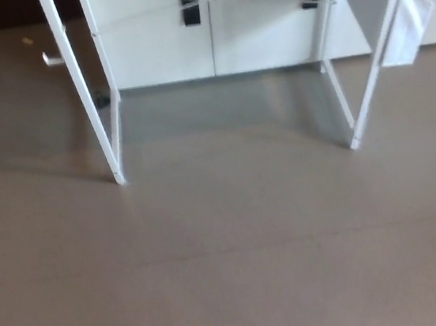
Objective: The robot walk towards a table in front and uses its left hand to pickup a tennis ball on the left side and put it in a container on the right hand side
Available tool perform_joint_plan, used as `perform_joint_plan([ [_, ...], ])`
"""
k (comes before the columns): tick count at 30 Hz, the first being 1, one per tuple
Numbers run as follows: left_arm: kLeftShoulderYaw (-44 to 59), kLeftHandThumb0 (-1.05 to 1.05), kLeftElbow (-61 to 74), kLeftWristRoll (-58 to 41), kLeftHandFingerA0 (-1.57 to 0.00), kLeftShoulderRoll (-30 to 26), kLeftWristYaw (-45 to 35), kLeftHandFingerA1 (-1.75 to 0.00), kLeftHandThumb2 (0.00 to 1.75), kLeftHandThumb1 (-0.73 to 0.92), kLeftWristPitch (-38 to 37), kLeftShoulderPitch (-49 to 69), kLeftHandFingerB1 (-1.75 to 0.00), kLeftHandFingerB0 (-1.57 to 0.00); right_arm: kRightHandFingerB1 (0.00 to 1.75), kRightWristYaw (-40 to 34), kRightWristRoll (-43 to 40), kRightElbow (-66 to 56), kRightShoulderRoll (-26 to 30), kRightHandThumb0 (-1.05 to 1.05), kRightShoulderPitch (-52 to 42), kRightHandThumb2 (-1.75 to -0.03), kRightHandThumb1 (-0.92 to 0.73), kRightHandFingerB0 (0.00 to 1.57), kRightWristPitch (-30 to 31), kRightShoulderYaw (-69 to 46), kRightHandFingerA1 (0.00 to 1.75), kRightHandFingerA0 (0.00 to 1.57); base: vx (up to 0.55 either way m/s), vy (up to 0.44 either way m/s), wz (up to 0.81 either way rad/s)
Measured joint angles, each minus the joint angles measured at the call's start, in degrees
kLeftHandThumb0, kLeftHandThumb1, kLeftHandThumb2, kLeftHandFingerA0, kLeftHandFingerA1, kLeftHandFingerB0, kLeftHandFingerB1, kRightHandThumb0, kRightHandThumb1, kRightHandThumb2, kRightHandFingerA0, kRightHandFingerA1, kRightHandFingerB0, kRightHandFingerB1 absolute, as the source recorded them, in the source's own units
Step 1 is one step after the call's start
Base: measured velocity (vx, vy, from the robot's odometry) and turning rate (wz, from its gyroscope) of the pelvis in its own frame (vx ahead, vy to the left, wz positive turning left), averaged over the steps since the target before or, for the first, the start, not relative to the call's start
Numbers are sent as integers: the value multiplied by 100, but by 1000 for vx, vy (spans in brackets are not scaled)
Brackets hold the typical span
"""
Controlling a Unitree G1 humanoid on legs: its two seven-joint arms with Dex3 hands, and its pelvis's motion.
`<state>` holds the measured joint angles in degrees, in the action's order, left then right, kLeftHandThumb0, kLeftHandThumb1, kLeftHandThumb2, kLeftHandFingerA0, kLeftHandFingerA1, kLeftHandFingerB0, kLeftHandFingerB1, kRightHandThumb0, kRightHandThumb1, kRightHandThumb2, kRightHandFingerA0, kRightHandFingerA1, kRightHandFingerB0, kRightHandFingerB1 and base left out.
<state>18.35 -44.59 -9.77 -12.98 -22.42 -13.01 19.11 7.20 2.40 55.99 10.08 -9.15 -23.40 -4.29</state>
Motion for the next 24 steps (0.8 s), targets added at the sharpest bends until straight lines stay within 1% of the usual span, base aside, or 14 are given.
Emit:
perform_joint_plan([
  [1,-12,-22,19,-1,-43,6,-5,-37,60,66,-7,-43,-33,-32,48,-3,-2,-3,34,-66,2,-92,-48,12,-3,-10,76,41,324,-166,22],
  [2,-16,-22,27,-1,-43,3,-4,-37,60,65,-19,-44,-33,-33,38,-8,-5,-3,48,-67,1,-61,-64,16,-4,-18,82,38,323,-162,-12],
  [5,-38,-21,63,0,-42,5,-3,-37,60,66,-21,2,-33,-33,37,-13,-9,-20,54,-66,-4,-60,-66,16,-8,-16,80,38,245,-88,-2],
  [6,-41,-22,75,0,-42,5,-2,-37,60,66,-21,16,-33,-32,48,-18,-5,-33,55,-66,-13,-92,-49,11,-8,-11,75,42,217,-24,-10],
  [11,-78,-23,42,0,-43,-3,-17,-37,61,66,-23,62,-33,-31,48,-61,17,-107,60,-64,-183,-92,-49,12,-7,26,75,42,225,104,-18],
  [12,-96,-23,34,1,-43,-10,-20,-37,61,66,-25,76,-33,-32,36,-69,18,-109,45,-63,-210,-60,-65,18,-7,25,78,39,302,223,46],
  [14,-124,-23,37,5,-41,-26,-24,-36,61,67,-39,44,-32,-31,37,-72,20,-118,26,-63,-226,-60,-65,18,-8,35,78,38,376,305,-28],
  [19,-140,-23,-26,3,-42,-73,-21,-37,62,67,-44,-21,-33,-31,36,-71,20,-113,1,-61,-232,-60,-65,18,-11,37,80,40,293,208,-1],
  [21,-157,-23,-44,4,-42,-76,-22,-37,62,67,-45,-11,-33,-31,36,-71,19,-112,-7,-61,-240,-60,-65,18,-10,37,80,40,256,120,9],
  [22,-158,-20,-44,4,-42,-82,-22,-36,60,66,-44,-5,-33,-32,35,-71,19,-112,-10,-60,-239,-59,-66,18,-10,36,77,41,259,68,11],
  [24,-163,-19,-46,5,-43,-85,-22,-36,60,67,-45,5,-33,-32,36,-71,22,-108,-10,-61,-237,-59,-66,18,-13,41,79,41,275,16,8],
])
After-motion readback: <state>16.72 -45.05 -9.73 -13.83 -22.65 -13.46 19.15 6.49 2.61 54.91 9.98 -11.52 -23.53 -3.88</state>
